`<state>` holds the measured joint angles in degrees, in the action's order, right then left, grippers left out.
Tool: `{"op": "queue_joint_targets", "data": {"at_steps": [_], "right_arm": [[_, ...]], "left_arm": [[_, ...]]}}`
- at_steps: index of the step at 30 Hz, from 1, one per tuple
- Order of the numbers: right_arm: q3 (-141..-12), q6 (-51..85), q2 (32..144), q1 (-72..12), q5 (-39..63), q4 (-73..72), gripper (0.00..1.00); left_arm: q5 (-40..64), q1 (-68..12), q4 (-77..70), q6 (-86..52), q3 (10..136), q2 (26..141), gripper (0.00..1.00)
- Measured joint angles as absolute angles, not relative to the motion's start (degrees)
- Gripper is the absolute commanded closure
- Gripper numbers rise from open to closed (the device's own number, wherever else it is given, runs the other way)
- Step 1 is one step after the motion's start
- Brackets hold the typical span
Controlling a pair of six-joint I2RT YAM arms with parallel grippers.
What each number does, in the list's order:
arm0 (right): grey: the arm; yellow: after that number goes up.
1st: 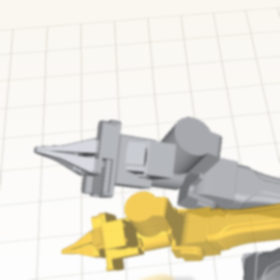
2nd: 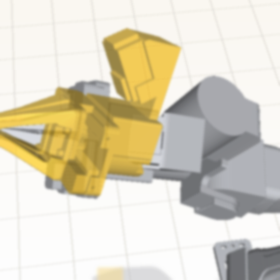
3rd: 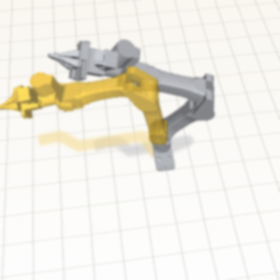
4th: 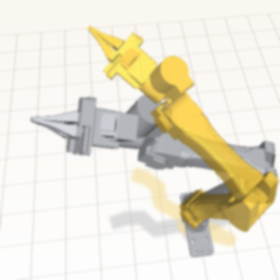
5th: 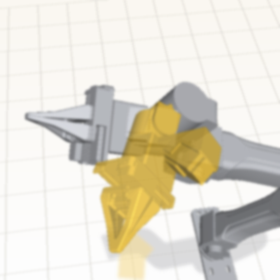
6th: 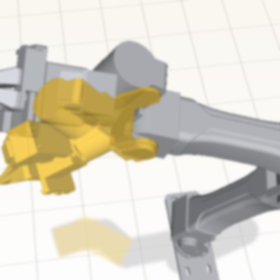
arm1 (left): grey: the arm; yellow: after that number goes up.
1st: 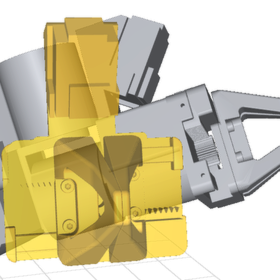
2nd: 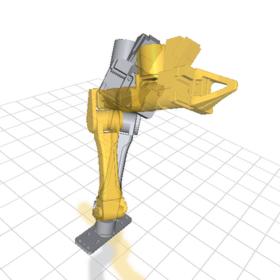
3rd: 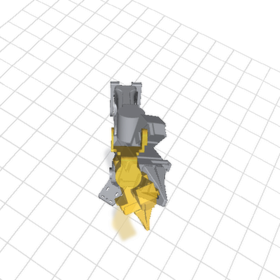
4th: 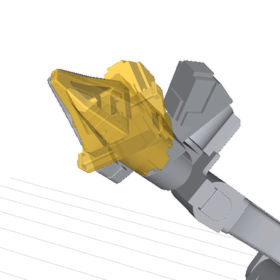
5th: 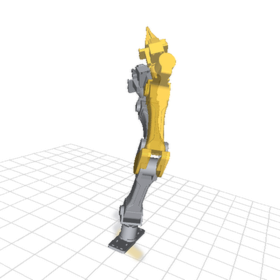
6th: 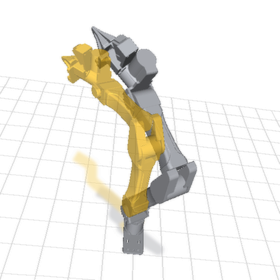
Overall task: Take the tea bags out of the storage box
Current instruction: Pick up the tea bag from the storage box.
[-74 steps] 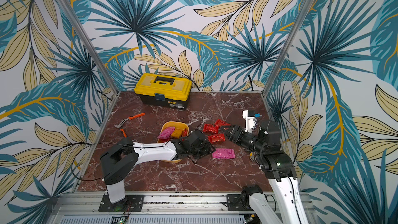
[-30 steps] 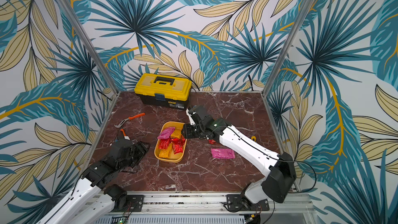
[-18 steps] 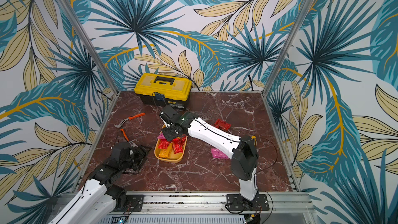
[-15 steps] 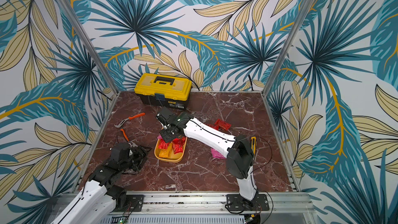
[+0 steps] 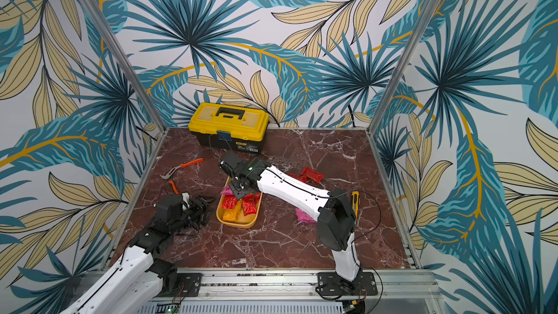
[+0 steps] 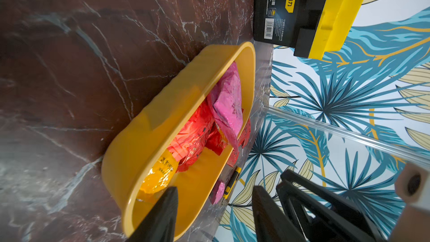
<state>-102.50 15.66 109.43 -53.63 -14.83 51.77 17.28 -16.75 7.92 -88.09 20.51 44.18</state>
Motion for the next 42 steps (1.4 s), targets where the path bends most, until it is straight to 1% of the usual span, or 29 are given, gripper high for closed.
{"op": "queue_joint_targets", "data": {"at_steps": [6, 12, 18, 29, 36, 42], "right_arm": [[-94.21, 17.17, 99.92, -52.73, -18.85, 50.48, 0.61], [-86.43, 18.04, 90.21, -52.38, -20.82, 48.10, 0.61], [-82.48, 18.20, 84.27, -52.36, -22.15, 46.78, 0.60], [-78.61, 18.87, 81.47, -52.36, -22.20, 46.17, 0.60], [-77.06, 19.07, 80.01, -52.27, -22.24, 45.67, 0.60], [-76.79, 19.07, 79.83, -52.16, -22.24, 45.19, 0.60]], "left_arm": [[17.56, -17.17, 0.49, -92.55, 20.64, 51.35, 0.52], [16.27, -17.58, -3.11, -94.59, 21.06, 55.07, 0.54], [15.42, -18.06, -6.22, -95.42, 22.28, 59.79, 0.56], [14.15, -18.46, -8.62, -95.39, 25.02, 65.82, 0.58], [14.22, -18.57, -10.04, -94.67, 26.85, 70.32, 0.67], [14.24, -18.74, -10.70, -94.43, 26.85, 71.37, 0.74]]}}
